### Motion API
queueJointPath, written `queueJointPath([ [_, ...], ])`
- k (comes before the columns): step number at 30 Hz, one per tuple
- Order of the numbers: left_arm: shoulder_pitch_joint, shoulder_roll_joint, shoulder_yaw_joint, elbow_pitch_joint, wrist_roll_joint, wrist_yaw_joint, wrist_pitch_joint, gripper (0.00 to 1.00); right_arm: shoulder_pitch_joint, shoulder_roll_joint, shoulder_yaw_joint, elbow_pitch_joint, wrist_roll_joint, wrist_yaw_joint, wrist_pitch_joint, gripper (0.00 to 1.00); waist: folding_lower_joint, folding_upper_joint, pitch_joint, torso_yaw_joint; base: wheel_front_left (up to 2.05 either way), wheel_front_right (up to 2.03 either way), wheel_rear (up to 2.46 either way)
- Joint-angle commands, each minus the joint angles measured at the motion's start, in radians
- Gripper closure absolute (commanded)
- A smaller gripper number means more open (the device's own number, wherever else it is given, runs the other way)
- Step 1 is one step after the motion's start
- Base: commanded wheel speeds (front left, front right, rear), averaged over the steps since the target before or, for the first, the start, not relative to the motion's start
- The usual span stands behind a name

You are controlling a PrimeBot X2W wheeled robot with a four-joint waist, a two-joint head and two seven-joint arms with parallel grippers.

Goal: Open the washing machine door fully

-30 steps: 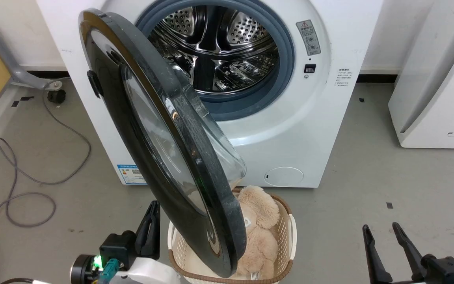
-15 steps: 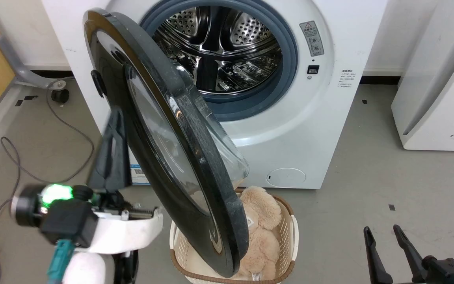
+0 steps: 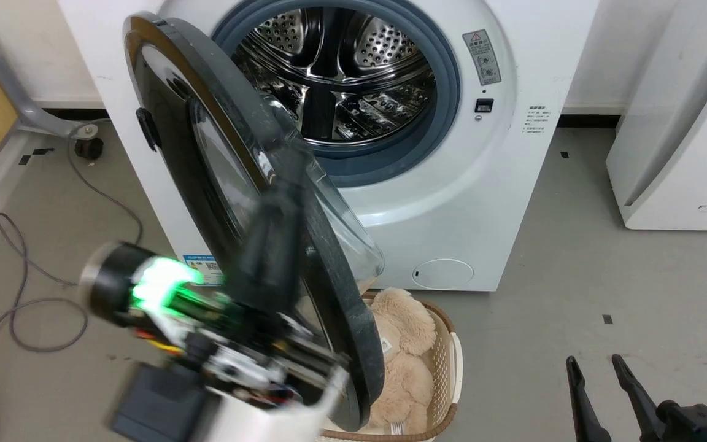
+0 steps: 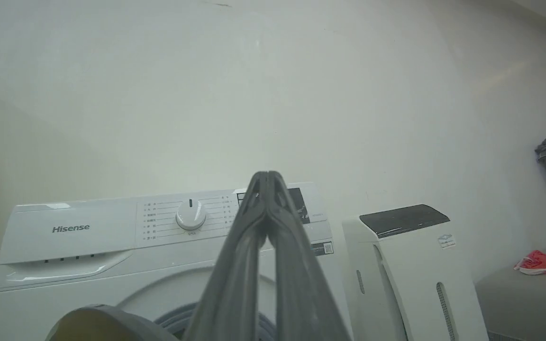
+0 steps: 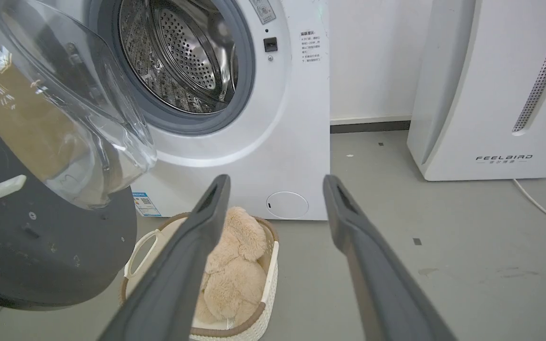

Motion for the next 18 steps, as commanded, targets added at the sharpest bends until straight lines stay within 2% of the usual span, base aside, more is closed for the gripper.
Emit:
queueJointPath([
  [1,0.016,-0.003,-0.019,0.004,-0.005,-0.008,-0.004,1.0,-0.012,0.004,0.001,0.003,0.005,-0.001,-0.003,0.0,-0.0001,-0.0001,0.001,0.0,0.0,0.0,0.0],
  [7,0.082,-0.006,-0.171,0.064,-0.033,-0.042,0.013,1.0,-0.013,0.004,0.004,0.014,0.013,-0.001,-0.002,0.0,-0.0001,-0.0001,0.007,0.0,0.0,0.0,0.0],
  [12,0.137,0.001,-0.273,0.124,-0.053,-0.066,0.088,1.0,-0.017,0.005,0.007,0.021,0.015,-0.001,-0.001,0.0,-0.0001,-0.0001,0.013,0.005,0.0,0.0,0.0],
  [18,0.212,0.02,-0.312,0.202,-0.083,-0.06,0.191,1.0,-0.021,0.005,0.009,0.032,0.022,-0.001,0.005,0.0,-0.0001,-0.0001,0.016,0.006,0.0,0.0,0.0],
])
